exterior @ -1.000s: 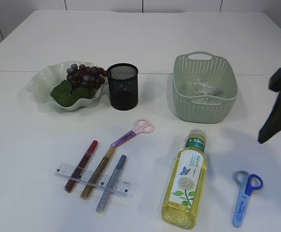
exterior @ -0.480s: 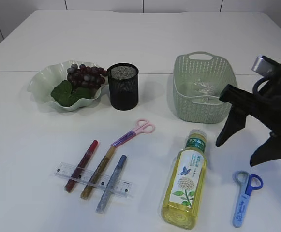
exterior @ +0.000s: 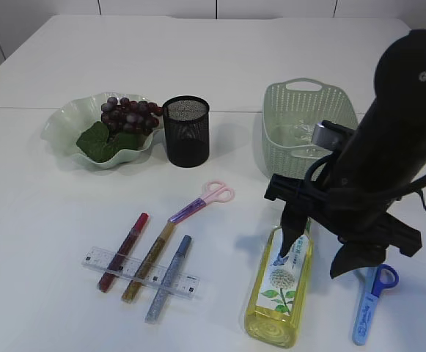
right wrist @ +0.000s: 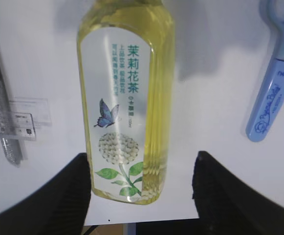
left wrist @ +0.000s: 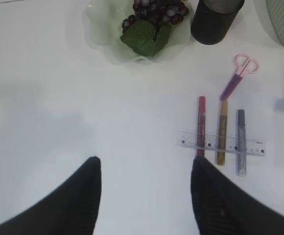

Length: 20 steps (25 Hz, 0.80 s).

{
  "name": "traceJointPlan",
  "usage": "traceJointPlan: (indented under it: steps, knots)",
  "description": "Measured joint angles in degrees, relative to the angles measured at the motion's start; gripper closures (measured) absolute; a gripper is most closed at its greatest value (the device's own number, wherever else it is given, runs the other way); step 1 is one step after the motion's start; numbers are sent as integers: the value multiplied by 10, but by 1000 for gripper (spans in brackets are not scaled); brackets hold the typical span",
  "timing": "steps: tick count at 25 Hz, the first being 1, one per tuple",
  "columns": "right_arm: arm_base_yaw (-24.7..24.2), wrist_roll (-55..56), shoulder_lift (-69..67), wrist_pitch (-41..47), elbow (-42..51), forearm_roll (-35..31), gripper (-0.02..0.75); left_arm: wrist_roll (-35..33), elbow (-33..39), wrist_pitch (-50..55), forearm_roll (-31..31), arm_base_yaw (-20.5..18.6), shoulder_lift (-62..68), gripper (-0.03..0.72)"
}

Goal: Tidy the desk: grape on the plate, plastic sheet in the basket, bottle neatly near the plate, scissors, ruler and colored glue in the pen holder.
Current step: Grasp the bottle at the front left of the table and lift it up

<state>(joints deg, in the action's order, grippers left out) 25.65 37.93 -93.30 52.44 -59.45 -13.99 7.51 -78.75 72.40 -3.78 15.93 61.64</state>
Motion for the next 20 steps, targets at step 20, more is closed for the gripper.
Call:
traceJointPlan:
  steps: [20]
  knots:
    - [29,63,-34,-29,-16,-9,193,0,0,0,-3,0,0,263]
